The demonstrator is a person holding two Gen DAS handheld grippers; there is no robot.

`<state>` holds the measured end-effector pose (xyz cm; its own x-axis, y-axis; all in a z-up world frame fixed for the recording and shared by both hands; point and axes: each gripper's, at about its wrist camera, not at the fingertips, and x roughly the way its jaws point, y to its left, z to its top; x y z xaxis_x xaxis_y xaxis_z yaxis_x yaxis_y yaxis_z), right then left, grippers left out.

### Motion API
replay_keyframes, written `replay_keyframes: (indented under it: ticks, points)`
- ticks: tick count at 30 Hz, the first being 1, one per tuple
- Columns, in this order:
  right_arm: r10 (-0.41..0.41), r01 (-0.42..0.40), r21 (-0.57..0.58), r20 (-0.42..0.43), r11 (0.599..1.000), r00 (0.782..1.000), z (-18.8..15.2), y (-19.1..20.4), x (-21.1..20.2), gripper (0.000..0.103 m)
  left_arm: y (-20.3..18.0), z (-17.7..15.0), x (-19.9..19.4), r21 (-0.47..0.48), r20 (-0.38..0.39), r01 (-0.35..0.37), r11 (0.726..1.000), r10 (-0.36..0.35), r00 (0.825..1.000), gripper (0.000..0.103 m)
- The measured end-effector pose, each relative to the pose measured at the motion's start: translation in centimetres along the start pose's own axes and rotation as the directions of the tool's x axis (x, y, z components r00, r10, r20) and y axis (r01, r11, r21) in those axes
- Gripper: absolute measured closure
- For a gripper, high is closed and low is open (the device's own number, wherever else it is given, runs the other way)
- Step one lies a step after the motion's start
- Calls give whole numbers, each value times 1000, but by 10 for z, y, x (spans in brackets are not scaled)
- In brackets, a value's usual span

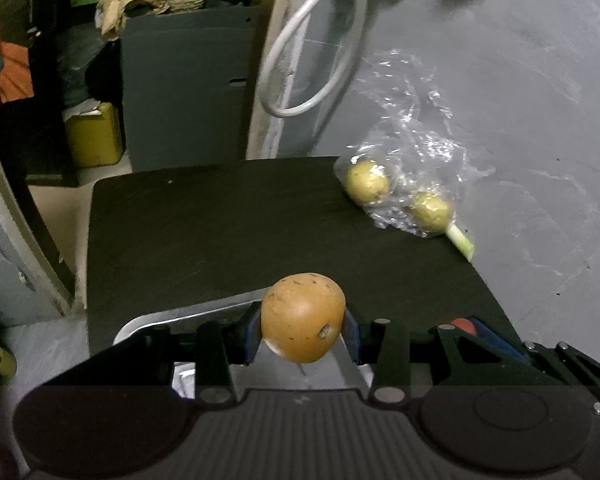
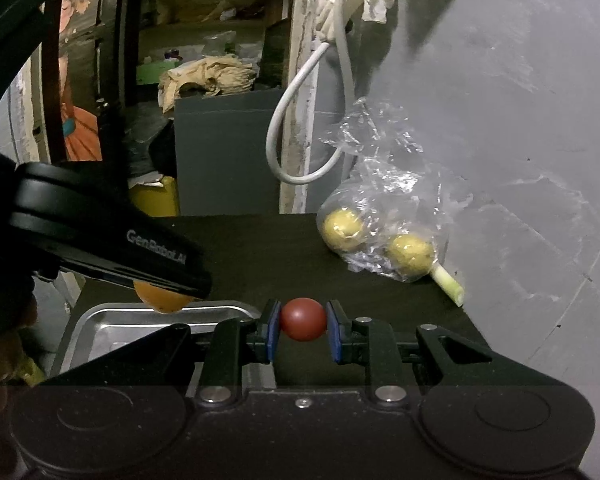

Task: Organize fruits
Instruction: 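Lift both held fruits and carry them over the metal tray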

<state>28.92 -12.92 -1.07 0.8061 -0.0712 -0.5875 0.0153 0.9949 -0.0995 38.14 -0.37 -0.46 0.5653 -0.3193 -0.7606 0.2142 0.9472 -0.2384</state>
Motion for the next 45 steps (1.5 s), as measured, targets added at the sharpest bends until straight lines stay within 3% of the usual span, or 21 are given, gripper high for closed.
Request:
replay_keyframes:
  ticks: [11,24,45]
  points:
    - [58,-58,-7,-26,998,998,-7,25,-1,77,35,-20,-4,-72,-18,-31,997,30,999,58]
    - [132,-136,-43,-73,990,989,-16,44,6,77,70,-40,2,-209,-44,-70,975,62,997,58]
    - [166,-180,-79,-158,980,973,-25,50,40,77,78,-52,17,-242,-111,-129,962,105,988,58]
